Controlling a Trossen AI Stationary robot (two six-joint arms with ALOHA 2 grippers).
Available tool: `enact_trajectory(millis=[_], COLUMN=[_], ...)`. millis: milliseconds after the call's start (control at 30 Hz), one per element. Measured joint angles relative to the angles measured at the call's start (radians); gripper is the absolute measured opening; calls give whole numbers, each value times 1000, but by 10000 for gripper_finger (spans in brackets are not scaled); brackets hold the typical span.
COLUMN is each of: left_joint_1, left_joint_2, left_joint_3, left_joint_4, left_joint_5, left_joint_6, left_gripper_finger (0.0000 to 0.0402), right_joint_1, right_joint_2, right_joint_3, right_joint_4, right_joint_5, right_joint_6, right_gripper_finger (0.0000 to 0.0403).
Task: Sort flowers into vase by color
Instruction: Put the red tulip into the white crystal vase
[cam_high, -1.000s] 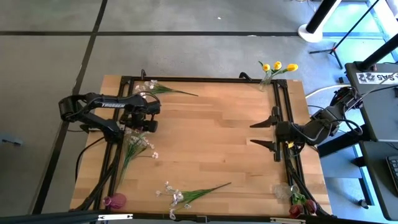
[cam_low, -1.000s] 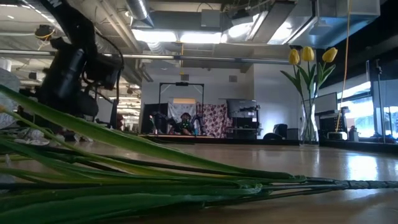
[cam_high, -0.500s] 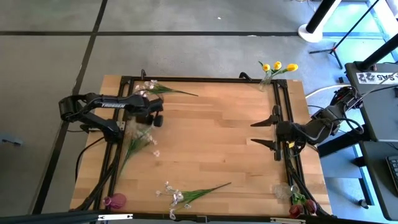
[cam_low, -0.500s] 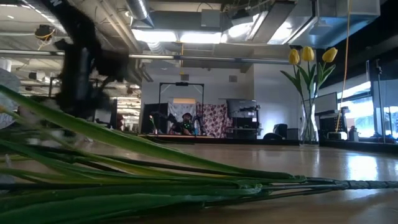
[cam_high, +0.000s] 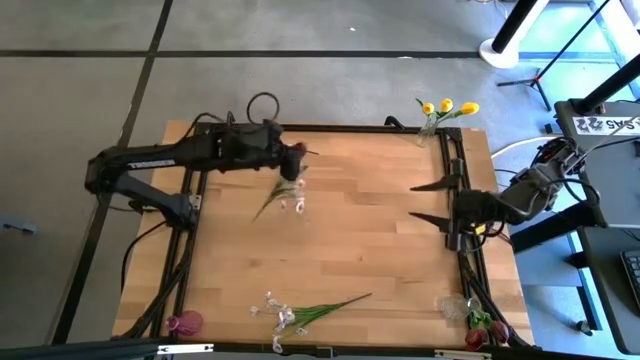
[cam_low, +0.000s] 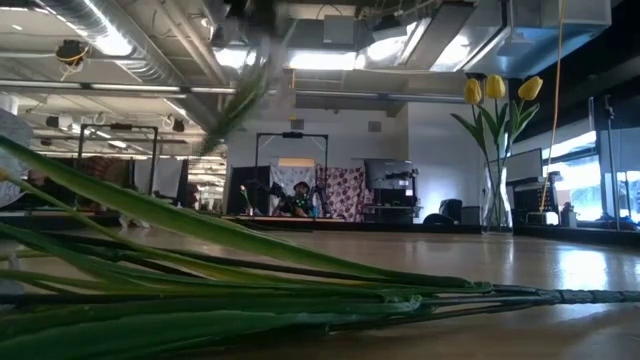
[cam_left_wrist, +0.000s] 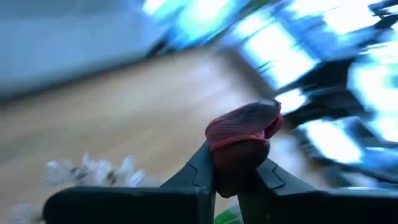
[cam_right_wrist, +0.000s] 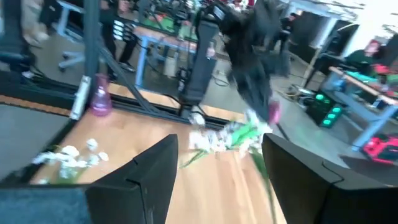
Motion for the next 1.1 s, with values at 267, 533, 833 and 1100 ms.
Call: enact_trajectory(millis=[267, 533, 833, 1100], left_joint_1=[-223, -286, -302, -302], left_joint_2=[27, 234, 360, 360], left_joint_3=[19, 16, 16, 16], left_joint_4=[606, 950, 1122, 1108], left_joint_5=[-16, 24, 106, 125], left_joint_6=[385, 427, 421, 451], left_gripper_finger=[32, 33, 33, 34], right_joint_1=[-18, -175, -294, -317], right_joint_2=[51, 182, 265, 298], right_joint_3=[0, 0, 0, 0], right_joint_4=[26, 206, 284, 291], right_joint_5=[145, -59, -264, -288], right_joint_6=[-6, -25, 135, 196], right_gripper_finger=[234, 234, 194, 77])
